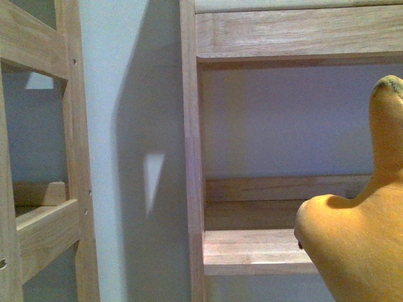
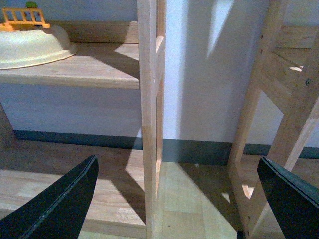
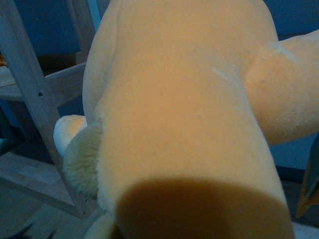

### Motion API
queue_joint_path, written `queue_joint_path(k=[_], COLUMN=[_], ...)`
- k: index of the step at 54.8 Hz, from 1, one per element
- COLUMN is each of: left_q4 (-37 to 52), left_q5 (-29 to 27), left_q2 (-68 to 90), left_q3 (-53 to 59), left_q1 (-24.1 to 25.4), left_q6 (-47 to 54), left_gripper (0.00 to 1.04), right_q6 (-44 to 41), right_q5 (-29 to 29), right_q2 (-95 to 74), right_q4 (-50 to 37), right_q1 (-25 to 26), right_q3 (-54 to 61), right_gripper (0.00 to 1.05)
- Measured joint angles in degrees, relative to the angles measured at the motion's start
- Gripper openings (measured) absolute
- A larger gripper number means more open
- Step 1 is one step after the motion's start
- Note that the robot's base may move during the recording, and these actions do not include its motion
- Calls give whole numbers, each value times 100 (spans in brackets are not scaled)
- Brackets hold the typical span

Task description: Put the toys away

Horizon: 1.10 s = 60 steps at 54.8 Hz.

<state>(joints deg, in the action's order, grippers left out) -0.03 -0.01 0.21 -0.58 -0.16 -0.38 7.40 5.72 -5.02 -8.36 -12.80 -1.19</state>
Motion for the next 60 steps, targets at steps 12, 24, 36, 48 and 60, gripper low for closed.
queue_joint_path(k=[12, 24, 36, 48, 60], left_q4=[0, 0, 0, 0, 0], left_q5=[-2, 0, -2, 0, 0], left_q2=[0, 0, 0, 0, 0], left_q3=[0, 0, 0, 0, 0], left_q1=[0, 0, 0, 0, 0], left_q6=[2, 0, 0, 0, 2], left_gripper=[99, 99, 99, 99, 99], right_q6=[4, -35, -444, -839, -658], right_q5=[-68, -1416, -1045, -691, -109], right_q2=[-2, -422, -1261, -2243, -3930], right_q4=[0, -251, -481, -544, -706], right_q1=[-15, -98, 177, 494, 1357], right_q3=[0, -455, -2031, -3545, -5480], right_gripper=[21, 21, 21, 21, 21])
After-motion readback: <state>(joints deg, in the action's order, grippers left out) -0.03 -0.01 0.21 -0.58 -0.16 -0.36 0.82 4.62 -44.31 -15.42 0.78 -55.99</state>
